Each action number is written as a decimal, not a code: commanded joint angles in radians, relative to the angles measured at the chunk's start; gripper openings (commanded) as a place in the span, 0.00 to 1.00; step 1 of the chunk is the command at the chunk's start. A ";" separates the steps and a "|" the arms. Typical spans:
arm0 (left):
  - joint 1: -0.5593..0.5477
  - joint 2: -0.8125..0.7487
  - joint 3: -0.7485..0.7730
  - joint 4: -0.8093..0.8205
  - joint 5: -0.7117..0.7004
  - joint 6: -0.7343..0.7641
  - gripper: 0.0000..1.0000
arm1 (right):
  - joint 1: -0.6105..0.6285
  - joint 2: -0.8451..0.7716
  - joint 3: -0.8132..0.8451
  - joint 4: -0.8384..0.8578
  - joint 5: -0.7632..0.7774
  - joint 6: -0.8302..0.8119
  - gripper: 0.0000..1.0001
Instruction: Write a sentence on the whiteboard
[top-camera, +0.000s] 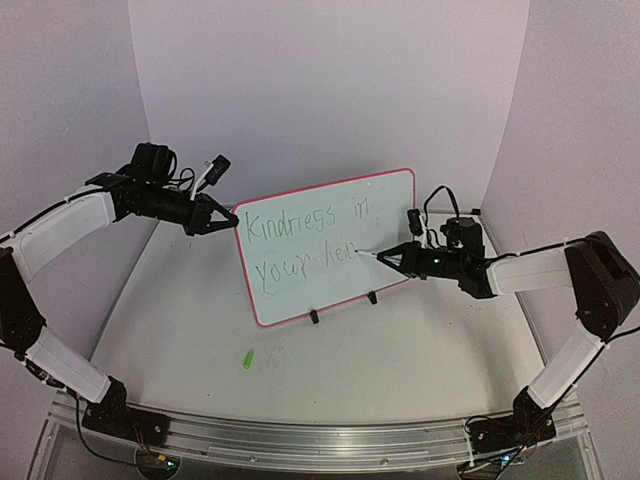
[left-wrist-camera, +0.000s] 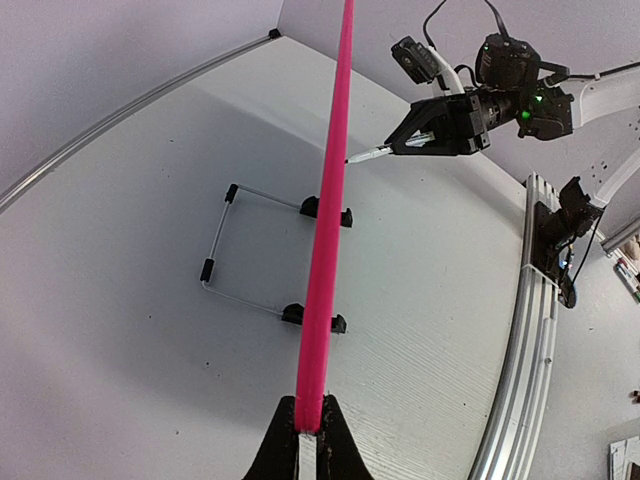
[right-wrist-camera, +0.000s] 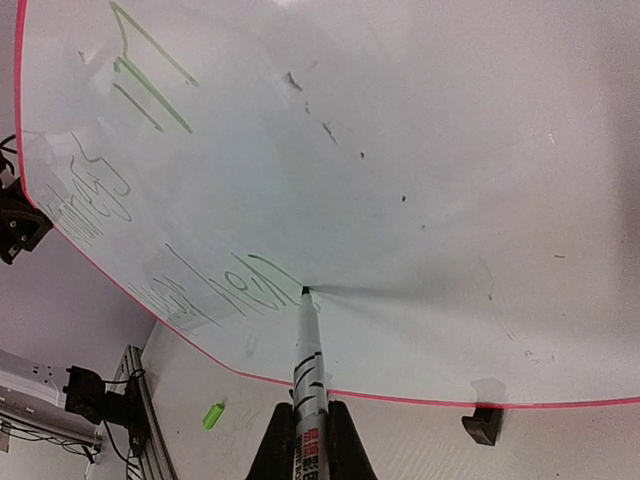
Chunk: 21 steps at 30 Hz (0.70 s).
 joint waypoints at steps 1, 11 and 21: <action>-0.017 -0.019 0.009 -0.013 0.013 0.013 0.00 | -0.005 -0.030 0.045 0.044 0.025 0.014 0.00; -0.017 -0.020 0.009 -0.013 0.013 0.013 0.00 | -0.005 -0.029 0.038 0.069 0.021 0.030 0.00; -0.018 -0.019 0.008 -0.013 0.011 0.014 0.00 | -0.004 -0.034 0.025 0.085 0.044 0.036 0.00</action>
